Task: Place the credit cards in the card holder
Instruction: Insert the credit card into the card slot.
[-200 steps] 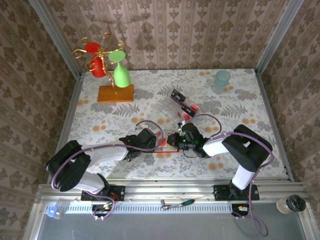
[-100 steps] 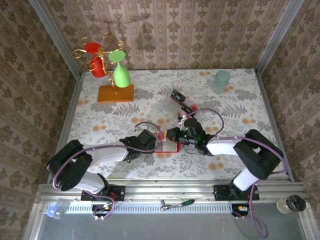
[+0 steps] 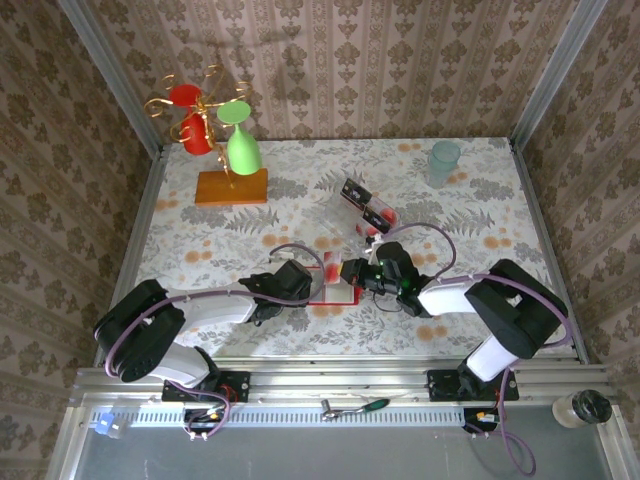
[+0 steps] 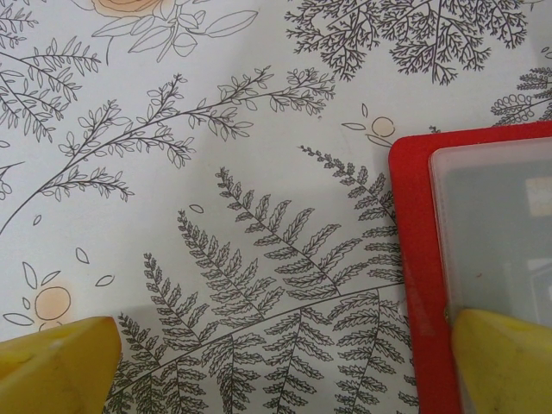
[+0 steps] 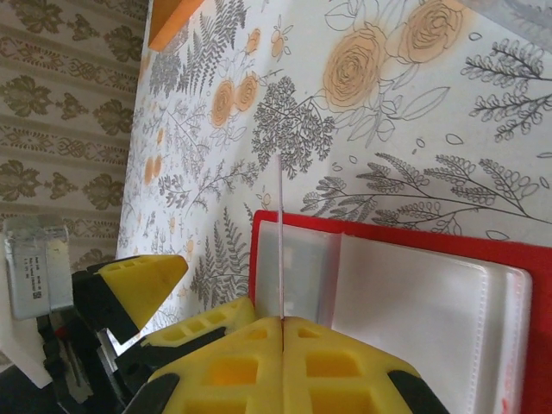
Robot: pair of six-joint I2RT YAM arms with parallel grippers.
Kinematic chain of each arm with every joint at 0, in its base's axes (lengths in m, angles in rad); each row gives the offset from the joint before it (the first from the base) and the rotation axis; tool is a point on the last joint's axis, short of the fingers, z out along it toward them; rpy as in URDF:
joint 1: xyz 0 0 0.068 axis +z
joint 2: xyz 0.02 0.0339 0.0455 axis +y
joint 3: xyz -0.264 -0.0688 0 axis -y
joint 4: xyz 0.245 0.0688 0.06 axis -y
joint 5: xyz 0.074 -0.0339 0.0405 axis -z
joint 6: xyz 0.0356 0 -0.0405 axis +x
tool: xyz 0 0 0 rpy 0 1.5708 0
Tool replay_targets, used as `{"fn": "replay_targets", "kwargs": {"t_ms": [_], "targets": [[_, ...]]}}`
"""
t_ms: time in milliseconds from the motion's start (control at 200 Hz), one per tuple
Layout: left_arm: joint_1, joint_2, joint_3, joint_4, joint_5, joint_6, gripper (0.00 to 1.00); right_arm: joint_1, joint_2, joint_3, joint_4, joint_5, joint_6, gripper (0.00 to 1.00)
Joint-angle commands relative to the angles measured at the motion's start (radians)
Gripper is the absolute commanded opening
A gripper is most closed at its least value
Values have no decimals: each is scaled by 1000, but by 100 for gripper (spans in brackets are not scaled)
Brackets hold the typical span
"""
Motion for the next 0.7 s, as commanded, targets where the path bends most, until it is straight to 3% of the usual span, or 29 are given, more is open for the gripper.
{"fn": "replay_targets", "kwargs": {"t_ms": [0,695], "targets": [[-7,8,-18,-47,-12,-6,100,4,25,-19,98,39,19,0],[-6,9,-16,-45,-12,-6,100,21,79,-56,166,86,31,0]]}}
